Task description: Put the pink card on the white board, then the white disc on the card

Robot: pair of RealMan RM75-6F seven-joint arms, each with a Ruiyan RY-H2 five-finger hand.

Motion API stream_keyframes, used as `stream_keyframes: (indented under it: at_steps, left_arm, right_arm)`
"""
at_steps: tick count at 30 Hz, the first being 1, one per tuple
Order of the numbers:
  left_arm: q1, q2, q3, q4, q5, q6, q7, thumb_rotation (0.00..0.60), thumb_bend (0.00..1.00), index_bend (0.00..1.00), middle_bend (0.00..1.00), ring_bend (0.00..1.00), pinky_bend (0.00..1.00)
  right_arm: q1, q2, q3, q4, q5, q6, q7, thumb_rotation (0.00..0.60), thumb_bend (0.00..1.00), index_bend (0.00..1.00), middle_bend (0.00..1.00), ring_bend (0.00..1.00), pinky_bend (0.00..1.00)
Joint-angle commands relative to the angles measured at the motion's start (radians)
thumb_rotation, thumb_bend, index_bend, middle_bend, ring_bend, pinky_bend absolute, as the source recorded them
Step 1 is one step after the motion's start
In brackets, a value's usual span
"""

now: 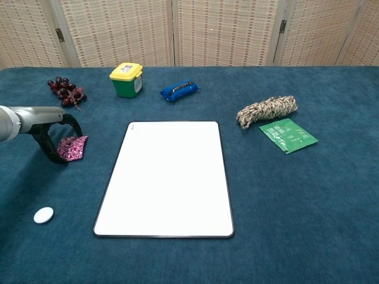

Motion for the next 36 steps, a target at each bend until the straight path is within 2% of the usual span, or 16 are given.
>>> stream_keyframes:
  at_steps: [1, 15, 21, 30, 36]
  left_arm:
    - [0.002, 0.005, 0.0, -0.012, 0.011, 0.008, -0.001, 0.6, 0.29, 0.29, 0.05, 0.07, 0.0]
    - [-0.026, 0.053, -0.029, -0.16, 0.158, 0.057, 0.012, 0.6, 0.29, 0.28, 0.05, 0.07, 0.0]
    - [-0.072, 0.035, -0.04, -0.215, 0.238, 0.062, 0.055, 0.6, 0.29, 0.28, 0.05, 0.07, 0.0]
    - [-0.155, -0.043, -0.046, -0.186, 0.204, 0.026, 0.124, 0.6, 0.29, 0.27, 0.05, 0.07, 0.0]
    - [-0.209, -0.08, -0.028, -0.15, 0.127, 0.004, 0.179, 0.6, 0.29, 0.25, 0.05, 0.05, 0.0]
  right_arm:
    - [-0.001, 0.0, 0.0, 0.0, 0.0, 0.0, 0.001, 0.6, 0.37, 0.0, 0.02, 0.09, 0.04]
    - [-0.007, 0.007, -0.004, -0.017, -0.003, 0.004, -0.01, 0.6, 0.37, 0.0, 0.02, 0.09, 0.04]
    - [-0.015, 0.014, -0.007, -0.029, -0.003, 0.014, -0.017, 0.6, 0.37, 0.0, 0.02, 0.09, 0.04]
    - [-0.024, 0.019, -0.009, -0.036, -0.002, 0.021, -0.019, 0.6, 0.37, 0.0, 0.02, 0.09, 0.04]
    - [-0.031, 0.022, -0.009, -0.035, 0.005, 0.023, -0.014, 0.6, 0.37, 0.0, 0.02, 0.09, 0.04]
